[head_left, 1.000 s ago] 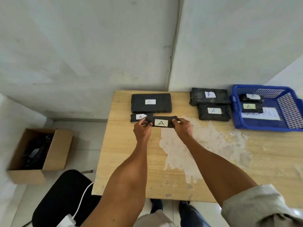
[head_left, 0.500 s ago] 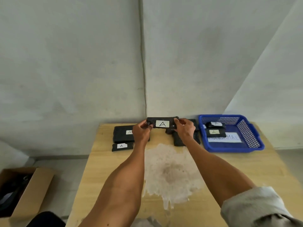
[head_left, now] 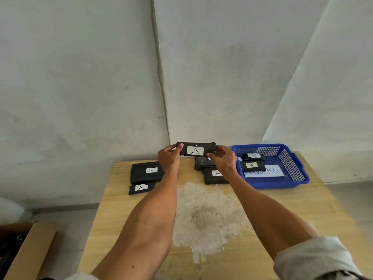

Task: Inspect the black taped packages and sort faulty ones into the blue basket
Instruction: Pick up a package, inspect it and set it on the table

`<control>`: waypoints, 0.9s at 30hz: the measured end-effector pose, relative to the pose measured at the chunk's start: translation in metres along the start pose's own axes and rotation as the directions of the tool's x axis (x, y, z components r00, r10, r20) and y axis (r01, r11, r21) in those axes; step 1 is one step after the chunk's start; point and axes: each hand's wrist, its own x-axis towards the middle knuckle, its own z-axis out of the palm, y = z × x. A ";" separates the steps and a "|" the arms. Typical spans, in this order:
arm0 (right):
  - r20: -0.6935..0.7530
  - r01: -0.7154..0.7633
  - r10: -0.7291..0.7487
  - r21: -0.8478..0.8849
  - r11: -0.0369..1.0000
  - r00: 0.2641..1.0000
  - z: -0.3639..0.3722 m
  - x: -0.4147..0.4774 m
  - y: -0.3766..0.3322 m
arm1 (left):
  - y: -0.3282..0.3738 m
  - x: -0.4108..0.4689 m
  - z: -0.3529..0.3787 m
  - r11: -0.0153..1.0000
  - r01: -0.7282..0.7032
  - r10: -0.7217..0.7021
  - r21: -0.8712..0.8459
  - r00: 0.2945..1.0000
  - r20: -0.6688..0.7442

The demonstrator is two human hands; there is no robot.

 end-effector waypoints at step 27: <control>-0.182 -0.119 0.180 0.304 0.945 0.967 -0.018 0.005 -0.015 | 0.009 -0.018 0.013 0.972 0.031 0.014 -0.234 0.982 0.188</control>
